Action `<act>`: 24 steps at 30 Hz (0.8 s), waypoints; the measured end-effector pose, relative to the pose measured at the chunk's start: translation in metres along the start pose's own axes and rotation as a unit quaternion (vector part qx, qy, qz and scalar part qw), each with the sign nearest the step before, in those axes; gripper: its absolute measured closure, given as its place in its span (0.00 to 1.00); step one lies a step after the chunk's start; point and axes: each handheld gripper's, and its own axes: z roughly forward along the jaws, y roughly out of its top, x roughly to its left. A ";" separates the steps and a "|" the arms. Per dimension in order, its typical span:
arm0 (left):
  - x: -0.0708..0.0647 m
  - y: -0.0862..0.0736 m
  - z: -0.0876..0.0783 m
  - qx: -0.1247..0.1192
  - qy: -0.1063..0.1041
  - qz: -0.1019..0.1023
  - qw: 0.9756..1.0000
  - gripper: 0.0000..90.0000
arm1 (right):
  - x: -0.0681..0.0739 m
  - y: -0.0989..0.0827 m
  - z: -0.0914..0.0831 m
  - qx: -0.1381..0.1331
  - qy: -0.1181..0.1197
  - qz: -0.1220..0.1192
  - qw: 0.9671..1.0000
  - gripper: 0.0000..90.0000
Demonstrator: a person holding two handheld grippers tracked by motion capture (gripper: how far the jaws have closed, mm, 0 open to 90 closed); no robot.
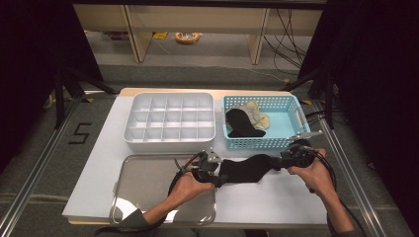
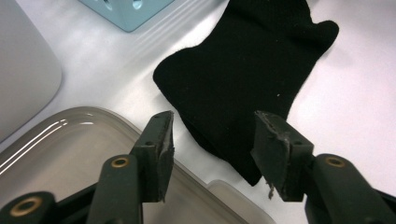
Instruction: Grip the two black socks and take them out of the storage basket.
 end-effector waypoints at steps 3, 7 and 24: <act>0.000 0.000 0.001 -0.001 -0.003 0.001 1.000 0.56 | 0.001 -0.012 -0.008 -0.004 -0.006 0.007 1.000 0.57; -0.001 0.000 0.002 -0.001 -0.004 0.007 1.000 0.60 | -0.002 -0.023 -0.006 -0.020 -0.004 0.015 1.000 0.56; -0.007 0.002 0.009 0.012 -0.017 0.026 0.999 0.80 | -0.021 -0.016 0.044 -0.003 -0.030 0.009 1.000 0.85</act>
